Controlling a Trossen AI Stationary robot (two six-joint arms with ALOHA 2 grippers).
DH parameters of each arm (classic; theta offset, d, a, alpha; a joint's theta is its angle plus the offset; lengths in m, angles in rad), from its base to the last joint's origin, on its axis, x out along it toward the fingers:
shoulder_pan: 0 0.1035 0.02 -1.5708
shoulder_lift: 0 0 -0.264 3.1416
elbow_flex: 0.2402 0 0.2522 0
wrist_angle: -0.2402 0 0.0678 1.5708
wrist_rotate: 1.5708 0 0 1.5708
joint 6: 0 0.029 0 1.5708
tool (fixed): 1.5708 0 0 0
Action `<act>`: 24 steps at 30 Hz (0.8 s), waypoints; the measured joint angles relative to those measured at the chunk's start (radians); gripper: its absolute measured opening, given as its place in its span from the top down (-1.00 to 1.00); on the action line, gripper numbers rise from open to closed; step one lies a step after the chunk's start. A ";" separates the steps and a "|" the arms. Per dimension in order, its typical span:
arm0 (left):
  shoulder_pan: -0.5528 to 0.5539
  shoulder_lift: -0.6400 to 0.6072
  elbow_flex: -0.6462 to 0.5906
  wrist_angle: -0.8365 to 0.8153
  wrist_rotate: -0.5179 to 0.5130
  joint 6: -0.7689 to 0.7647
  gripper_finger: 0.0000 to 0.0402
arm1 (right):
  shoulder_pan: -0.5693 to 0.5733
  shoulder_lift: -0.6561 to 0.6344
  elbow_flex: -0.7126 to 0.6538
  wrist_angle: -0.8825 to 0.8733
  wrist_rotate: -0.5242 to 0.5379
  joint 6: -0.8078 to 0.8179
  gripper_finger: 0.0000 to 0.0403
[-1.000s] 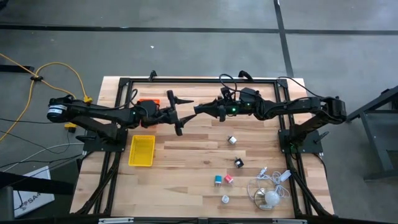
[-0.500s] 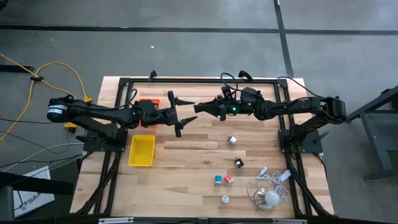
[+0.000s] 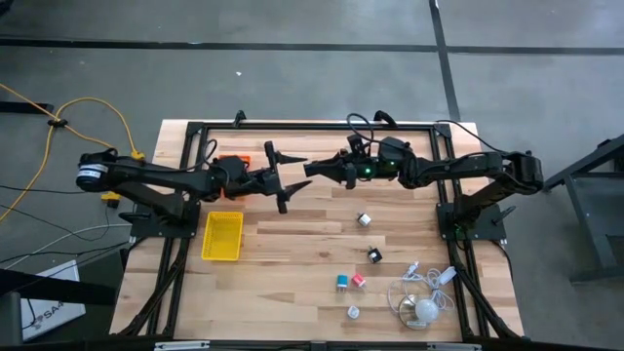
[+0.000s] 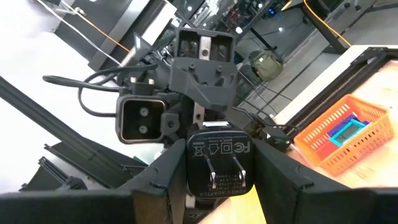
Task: Pick & Place Office items
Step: Put the top black charger adapter into the yellow basket
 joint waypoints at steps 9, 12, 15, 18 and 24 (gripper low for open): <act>0.000 0.047 0.000 0.052 -0.032 0.029 -0.34 | 0.000 0.000 0.000 -0.001 0.000 -0.003 0.31; 0.000 0.047 0.000 0.063 -0.034 0.029 -0.34 | 0.000 0.000 0.000 -0.001 0.000 -0.018 0.31; -0.003 0.046 0.000 0.082 -0.034 0.028 -0.34 | 0.000 0.000 0.000 -0.001 -0.001 -0.021 0.31; -0.003 0.046 0.000 0.085 -0.034 0.028 -0.33 | 0.000 0.000 0.000 -0.001 -0.002 -0.021 0.31; -0.003 0.046 0.000 0.087 -0.032 0.027 -0.25 | 0.000 0.000 0.000 -0.002 -0.004 -0.021 0.31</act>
